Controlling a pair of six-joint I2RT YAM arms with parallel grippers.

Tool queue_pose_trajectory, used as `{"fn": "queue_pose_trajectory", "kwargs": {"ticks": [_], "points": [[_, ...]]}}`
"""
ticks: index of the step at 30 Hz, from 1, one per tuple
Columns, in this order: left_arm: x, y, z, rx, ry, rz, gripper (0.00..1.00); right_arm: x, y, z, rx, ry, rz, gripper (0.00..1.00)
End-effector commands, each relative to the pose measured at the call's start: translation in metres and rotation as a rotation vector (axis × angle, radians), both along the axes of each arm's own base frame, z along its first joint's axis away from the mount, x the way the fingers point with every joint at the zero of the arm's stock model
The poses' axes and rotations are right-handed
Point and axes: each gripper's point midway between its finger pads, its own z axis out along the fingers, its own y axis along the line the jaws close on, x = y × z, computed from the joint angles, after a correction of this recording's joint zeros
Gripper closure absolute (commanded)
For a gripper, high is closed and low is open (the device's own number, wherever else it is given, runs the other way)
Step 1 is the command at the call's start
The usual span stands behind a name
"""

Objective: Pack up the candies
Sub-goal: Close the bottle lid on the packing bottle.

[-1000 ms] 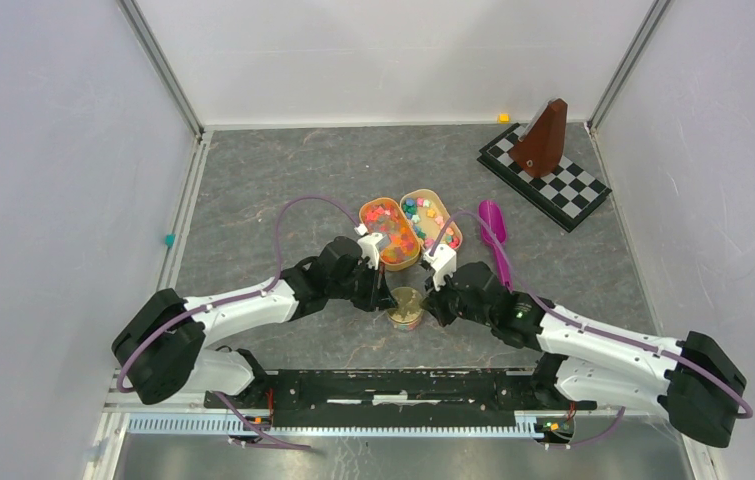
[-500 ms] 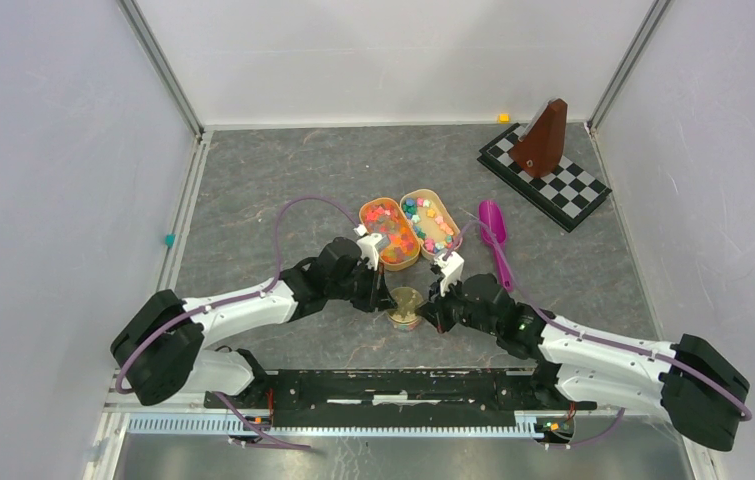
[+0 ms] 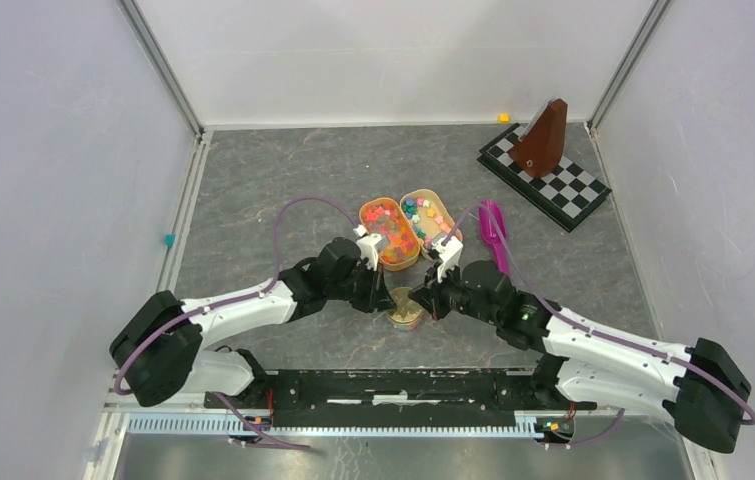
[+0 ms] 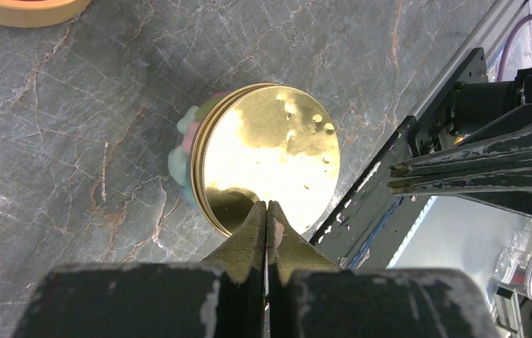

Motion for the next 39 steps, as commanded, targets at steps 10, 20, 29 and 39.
{"fn": "queue_pose_trajectory", "kwargs": {"ticks": [10,20,29,39], "points": [[-0.008,0.009,-0.012,0.040,0.042,0.013,0.98,-0.010,-0.022,-0.052,-0.039,0.070,-0.065,1.00],[-0.008,0.008,-0.008,0.031,0.034,0.011,0.98,0.012,0.008,0.057,0.073,-0.099,-0.020,1.00],[-0.008,0.008,-0.008,0.030,0.035,0.013,0.98,-0.014,-0.025,-0.064,-0.040,0.089,-0.071,1.00],[-0.009,0.007,-0.008,0.027,0.039,0.006,0.98,-0.008,-0.019,-0.034,-0.001,0.039,-0.075,1.00]]}}
